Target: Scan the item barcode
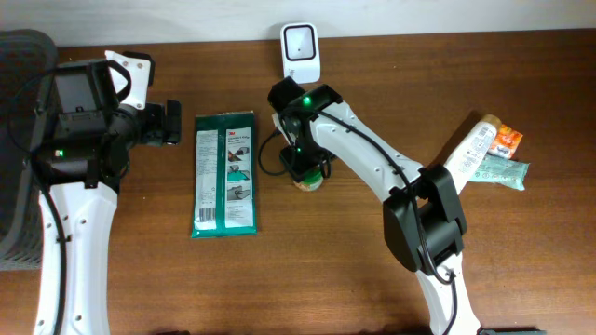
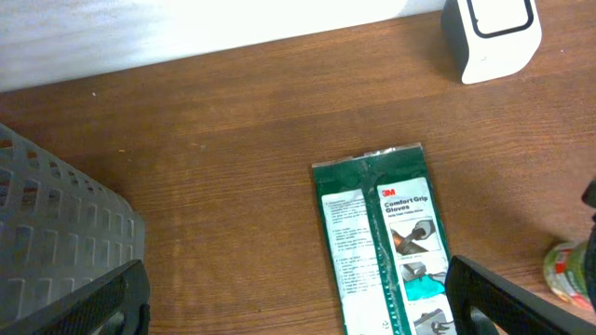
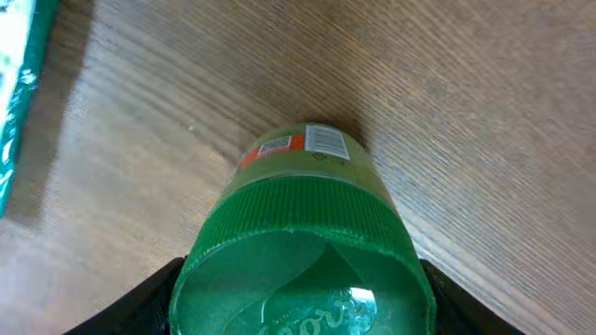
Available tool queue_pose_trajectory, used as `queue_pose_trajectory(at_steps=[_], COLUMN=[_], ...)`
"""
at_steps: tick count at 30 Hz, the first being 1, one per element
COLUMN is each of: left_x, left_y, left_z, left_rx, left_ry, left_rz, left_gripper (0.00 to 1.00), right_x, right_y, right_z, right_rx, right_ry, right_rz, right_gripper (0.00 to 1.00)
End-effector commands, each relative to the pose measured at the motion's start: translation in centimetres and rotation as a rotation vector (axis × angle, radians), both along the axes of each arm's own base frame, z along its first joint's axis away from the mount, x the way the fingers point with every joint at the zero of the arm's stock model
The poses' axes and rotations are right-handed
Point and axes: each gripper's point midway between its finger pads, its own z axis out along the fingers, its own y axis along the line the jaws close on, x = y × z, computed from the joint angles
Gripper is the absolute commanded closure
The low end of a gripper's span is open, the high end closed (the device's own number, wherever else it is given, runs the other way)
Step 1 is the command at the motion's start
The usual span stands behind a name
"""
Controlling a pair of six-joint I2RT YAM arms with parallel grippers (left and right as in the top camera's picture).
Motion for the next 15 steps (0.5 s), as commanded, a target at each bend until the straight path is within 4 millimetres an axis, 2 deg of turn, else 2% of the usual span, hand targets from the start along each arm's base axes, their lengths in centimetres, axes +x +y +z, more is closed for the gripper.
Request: queue_pose_trajectory(at_steps=[1, 10, 13, 15], left_x=[0.0, 0.0, 0.0, 0.0], left_y=[-0.3, -0.3, -0.3, -0.3], left_z=[0.9, 0.9, 0.9, 0.9], left_rx=[-0.002, -0.002, -0.002, -0.002], left_ry=[-0.024, -0.024, -0.024, -0.024], left_rz=[-0.018, -0.018, -0.018, -0.018], left_gripper=[0.01, 0.01, 0.01, 0.01], right_x=[1.8, 1.0, -0.8, -0.9], right_y=[1.2, 0.8, 1.3, 1.2], right_z=[5.9, 5.8, 5.6, 5.2], right_rx=[0.065, -0.005, 0.056, 0.053], right_ry=[-0.155, -0.171, -0.129, -0.118], right_rz=[0.171, 0.877, 1.119, 1.158], right_gripper=[0.39, 0.39, 0.39, 0.36])
